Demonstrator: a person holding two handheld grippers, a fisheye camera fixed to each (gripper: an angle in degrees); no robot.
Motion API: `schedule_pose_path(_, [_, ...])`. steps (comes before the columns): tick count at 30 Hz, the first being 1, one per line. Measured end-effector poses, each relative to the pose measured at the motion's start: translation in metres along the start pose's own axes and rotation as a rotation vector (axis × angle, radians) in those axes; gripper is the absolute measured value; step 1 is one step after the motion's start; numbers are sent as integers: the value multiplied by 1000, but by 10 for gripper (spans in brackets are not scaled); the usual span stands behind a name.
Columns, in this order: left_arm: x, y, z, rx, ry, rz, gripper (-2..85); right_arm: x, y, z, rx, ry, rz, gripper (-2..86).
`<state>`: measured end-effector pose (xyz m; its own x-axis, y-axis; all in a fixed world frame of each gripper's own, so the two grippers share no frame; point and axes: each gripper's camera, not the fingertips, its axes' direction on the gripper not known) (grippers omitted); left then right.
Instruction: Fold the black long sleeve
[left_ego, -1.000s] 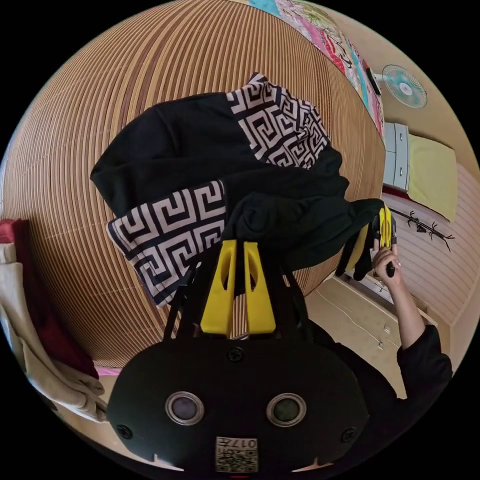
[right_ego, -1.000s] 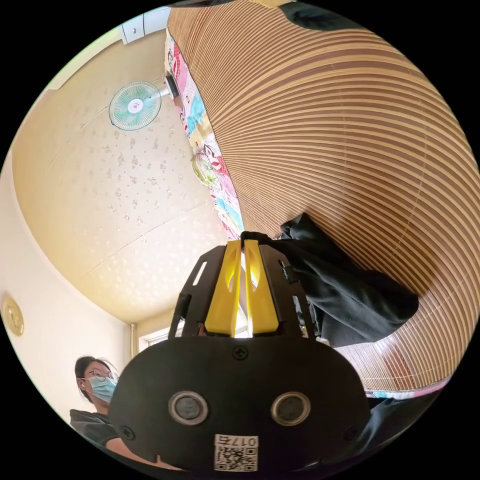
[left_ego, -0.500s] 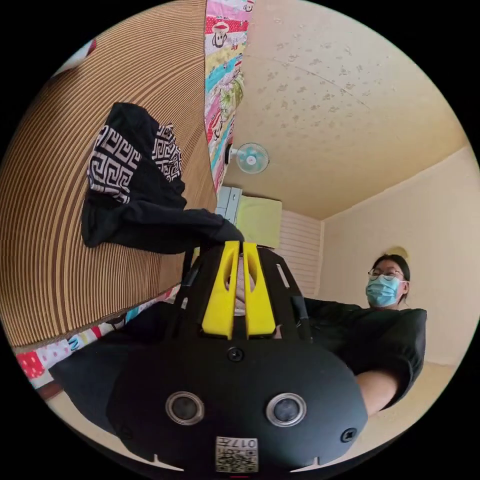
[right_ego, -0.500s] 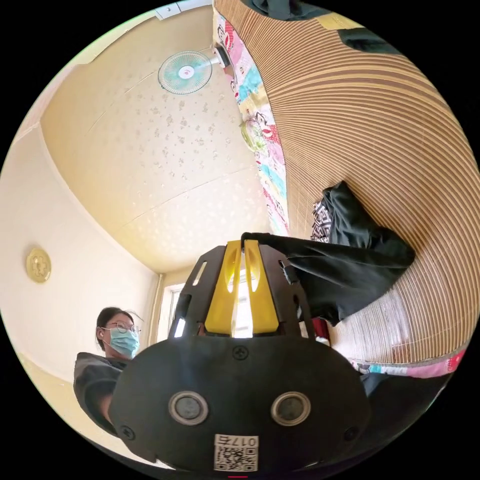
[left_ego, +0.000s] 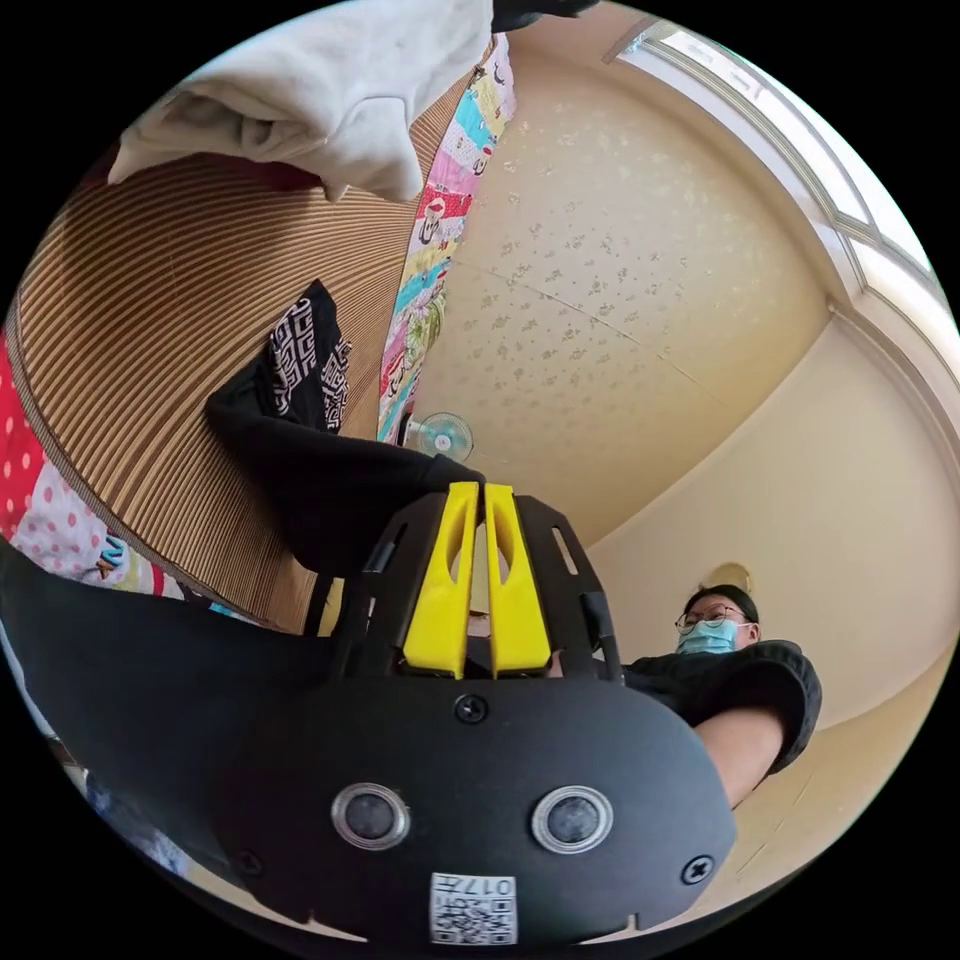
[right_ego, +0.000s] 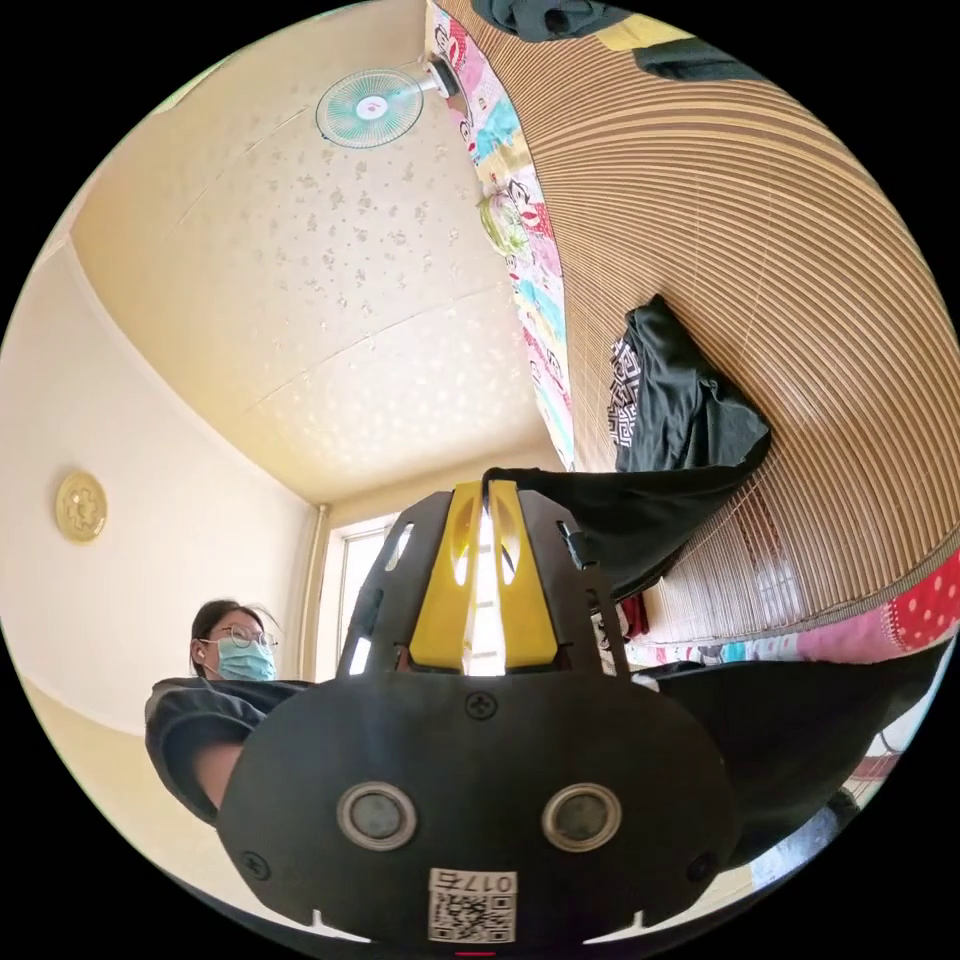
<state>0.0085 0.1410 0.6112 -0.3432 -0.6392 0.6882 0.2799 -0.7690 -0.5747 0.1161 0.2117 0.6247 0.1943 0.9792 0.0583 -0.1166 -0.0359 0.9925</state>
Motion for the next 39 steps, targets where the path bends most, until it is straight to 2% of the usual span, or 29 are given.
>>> schedule_pose_path(3, [7, -9, 6, -17, 20, 27, -7, -3, -5, 3, 60, -16, -17, 14])
schedule_pose_path(5, [12, -17, 15, -46, 79, 59, -7, -11, -14, 13, 55, -112, -89, 13])
schedule_pose_path(9, [27, -32, 38, -178, 267, 115, -7, -32, -30, 31, -40, -250, -219, 13])
schedule_pose_path(11, [32, -35, 41, -242, 294, 112, -7, -41, -38, 37, -125, -265, -246, 14])
schedule_pose_path(15, [45, -29, 24, -293, 236, 96, -7, -49, -35, 28, -210, -209, -255, 14])
schedule_pose_path(20, [38, 0, -7, -264, 129, 7, -7, -36, -5, -5, -274, -95, -139, 15])
schedule_pose_path(28, [22, 48, -52, -124, -9, -122, -8, 4, 50, -56, -198, 180, 110, 13])
schedule_pose_path(32, [20, 52, -55, -104, -122, -167, -8, 10, 58, -65, -133, 220, 147, 12])
schedule_pose_path(39, [15, 42, -53, 30, -228, -236, -7, 15, 39, -45, -107, 291, 175, 10])
